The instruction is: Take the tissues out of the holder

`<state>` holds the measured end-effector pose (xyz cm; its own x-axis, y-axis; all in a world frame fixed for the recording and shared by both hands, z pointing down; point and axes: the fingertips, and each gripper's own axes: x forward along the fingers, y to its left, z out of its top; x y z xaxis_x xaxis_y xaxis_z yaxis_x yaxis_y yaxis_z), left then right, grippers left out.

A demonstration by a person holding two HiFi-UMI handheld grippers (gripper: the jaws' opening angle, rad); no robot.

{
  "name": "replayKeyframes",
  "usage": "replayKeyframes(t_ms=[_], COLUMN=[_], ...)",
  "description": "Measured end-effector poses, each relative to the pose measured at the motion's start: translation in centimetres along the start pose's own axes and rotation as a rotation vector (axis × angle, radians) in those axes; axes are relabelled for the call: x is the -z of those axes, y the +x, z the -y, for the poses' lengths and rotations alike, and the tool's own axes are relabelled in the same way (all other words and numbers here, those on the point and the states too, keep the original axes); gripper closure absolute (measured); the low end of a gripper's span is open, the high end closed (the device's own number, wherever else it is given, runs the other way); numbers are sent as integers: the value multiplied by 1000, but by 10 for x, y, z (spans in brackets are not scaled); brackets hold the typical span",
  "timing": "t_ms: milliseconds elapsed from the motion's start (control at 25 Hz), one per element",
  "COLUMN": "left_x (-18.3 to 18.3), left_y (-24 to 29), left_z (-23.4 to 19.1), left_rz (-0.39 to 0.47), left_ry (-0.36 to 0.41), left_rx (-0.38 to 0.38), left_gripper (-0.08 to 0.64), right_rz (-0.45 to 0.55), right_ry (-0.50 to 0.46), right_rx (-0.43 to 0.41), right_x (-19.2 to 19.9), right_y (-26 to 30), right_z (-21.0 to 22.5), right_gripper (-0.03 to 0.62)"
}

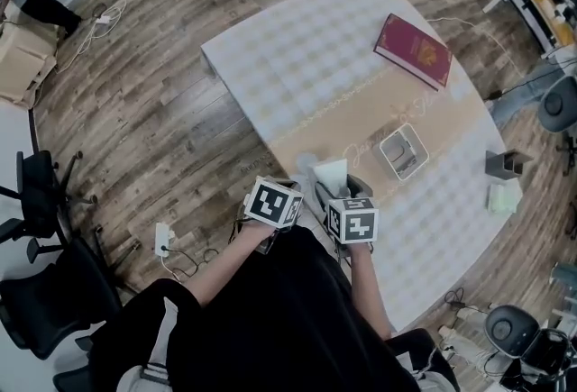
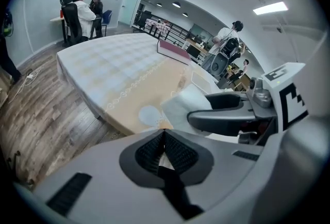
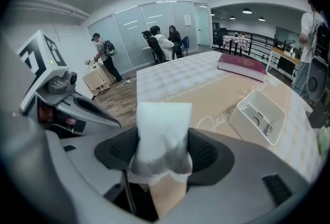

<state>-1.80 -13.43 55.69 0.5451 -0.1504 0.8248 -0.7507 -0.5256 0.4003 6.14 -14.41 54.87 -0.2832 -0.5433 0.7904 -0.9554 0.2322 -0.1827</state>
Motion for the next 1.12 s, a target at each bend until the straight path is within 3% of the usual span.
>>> replayKeyframes(t_ms=[520,1120], left_x=[-40,-84], left_y=[7,38], left_z=[-11,-36], left_rz=[26,-14], left_ry=[-42,-2], left_rx=[-19,36], left_gripper=[560,560], right_rz=[25,25], right_ry=[34,149], right_rx=[-34,52], right_x=[-37,-49], right_y=[18,32], right_z=[22,53], right_gripper=[275,275])
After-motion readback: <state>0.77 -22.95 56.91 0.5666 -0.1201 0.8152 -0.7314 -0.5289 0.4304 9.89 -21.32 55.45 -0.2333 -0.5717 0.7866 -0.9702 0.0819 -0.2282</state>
